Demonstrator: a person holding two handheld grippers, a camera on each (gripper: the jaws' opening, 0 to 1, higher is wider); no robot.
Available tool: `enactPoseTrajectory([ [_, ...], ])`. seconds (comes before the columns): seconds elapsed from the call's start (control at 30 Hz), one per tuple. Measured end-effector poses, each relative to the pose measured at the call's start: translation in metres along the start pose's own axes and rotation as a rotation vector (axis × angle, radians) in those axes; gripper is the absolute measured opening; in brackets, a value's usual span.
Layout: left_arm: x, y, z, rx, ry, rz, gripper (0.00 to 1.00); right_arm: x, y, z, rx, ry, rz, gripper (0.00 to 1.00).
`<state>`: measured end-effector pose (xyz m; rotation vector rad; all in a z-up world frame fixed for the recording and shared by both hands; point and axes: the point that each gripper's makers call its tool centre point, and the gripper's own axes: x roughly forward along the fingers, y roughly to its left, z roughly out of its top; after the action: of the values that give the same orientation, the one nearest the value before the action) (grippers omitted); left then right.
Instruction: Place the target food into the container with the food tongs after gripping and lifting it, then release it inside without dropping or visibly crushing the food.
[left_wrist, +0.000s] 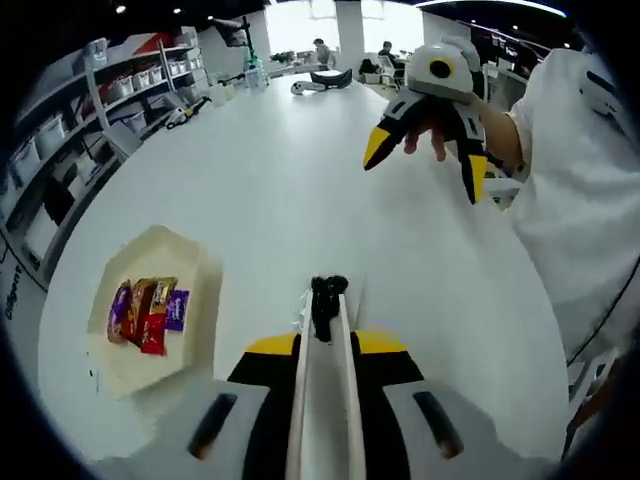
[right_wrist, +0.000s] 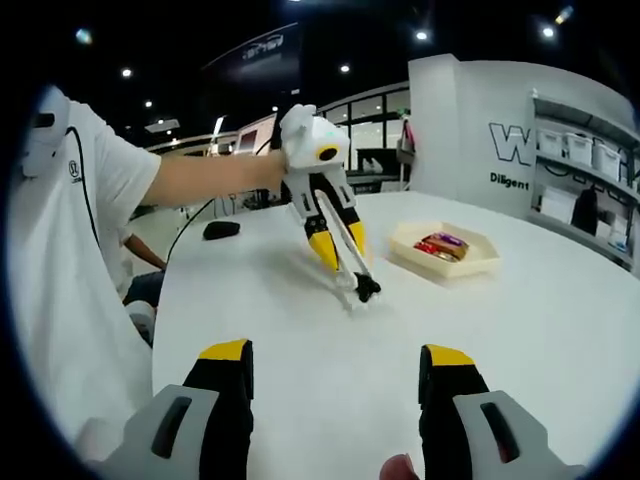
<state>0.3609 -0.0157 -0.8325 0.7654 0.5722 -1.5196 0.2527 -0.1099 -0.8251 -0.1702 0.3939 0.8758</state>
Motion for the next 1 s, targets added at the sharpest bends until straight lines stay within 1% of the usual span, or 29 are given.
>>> enactPoseTrajectory([
  [0.03,-0.003,-0.001,0.0,-0.007,0.009,-0.005,0.17,0.0,0.0,0.0,0.001,-0.002,0.001,0.64],
  [0.07,-0.004,0.002,0.001,-0.004,0.01,0.017,0.17,0.0,0.0,0.0,0.001,-0.002,0.001,0.64],
  [0.13,-0.007,0.002,0.002,-0.019,0.007,0.012,0.17,0.0,0.0,0.0,0.001,-0.001,0.001,0.64],
  [0.17,-0.009,0.005,0.003,-0.016,0.001,0.032,0.17,0.0,0.0,-0.001,0.002,-0.001,0.002,0.64],
  [0.2,-0.011,0.005,0.003,-0.022,0.003,0.025,0.17,0.0,0.0,-0.001,0.001,-0.001,0.002,0.64],
  [0.23,-0.013,0.009,0.006,-0.012,-0.011,0.054,0.17,0.0,0.001,-0.001,0.001,0.0,0.002,0.64],
  [0.27,-0.016,0.008,0.006,-0.021,-0.01,0.041,0.17,0.0,0.001,-0.001,0.001,-0.001,0.002,0.64],
  [0.33,-0.019,0.012,0.009,-0.023,-0.025,0.062,0.18,0.0,0.0,-0.001,0.002,-0.003,0.002,0.64],
  [0.5,-0.028,0.018,0.014,-0.021,-0.03,0.076,0.18,0.0,0.0,-0.001,0.004,-0.005,0.002,0.64],
  [0.53,-0.031,0.023,0.015,-0.018,-0.031,0.093,0.18,-0.001,0.0,-0.001,0.006,-0.005,0.002,0.64],
  [0.57,-0.033,0.024,0.016,-0.021,-0.031,0.09,0.18,-0.001,0.0,-0.001,0.005,-0.006,0.002,0.64],
  [0.6,-0.036,0.028,0.018,-0.02,-0.035,0.104,0.18,-0.001,0.0,-0.001,0.005,-0.005,0.001,0.64],
  [0.63,-0.037,0.03,0.019,-0.025,-0.035,0.103,0.18,-0.001,0.0,-0.001,0.006,-0.006,0.0,0.64],
  [0.67,-0.04,0.036,0.02,-0.025,-0.037,0.118,0.18,-0.001,-0.001,-0.001,0.008,-0.008,0.0,0.64],
  [0.73,-0.043,0.041,0.02,-0.03,-0.035,0.123,0.18,-0.002,-0.001,-0.002,0.008,-0.008,0.0,0.64],
  [0.77,-0.046,0.046,0.021,-0.036,-0.043,0.137,0.18,-0.002,-0.001,-0.002,0.007,-0.008,0.0,0.64],
  [0.8,-0.047,0.049,0.021,-0.04,-0.042,0.135,0.18,-0.002,-0.001,-0.001,0.008,-0.009,0.0,0.64],
  [0.83,-0.049,0.056,0.021,-0.04,-0.042,0.156,0.18,-0.003,-0.001,-0.001,0.008,-0.01,-0.001,0.64],
  [0.87,-0.05,0.06,0.021,-0.047,-0.041,0.154,0.18,-0.003,-0.002,-0.001,0.008,-0.01,-0.002,0.64],
  [1.0,-0.051,0.076,0.018,-0.061,-0.034,0.179,0.18,-0.006,-0.003,0.0,0.006,-0.012,-0.006,0.64],
])
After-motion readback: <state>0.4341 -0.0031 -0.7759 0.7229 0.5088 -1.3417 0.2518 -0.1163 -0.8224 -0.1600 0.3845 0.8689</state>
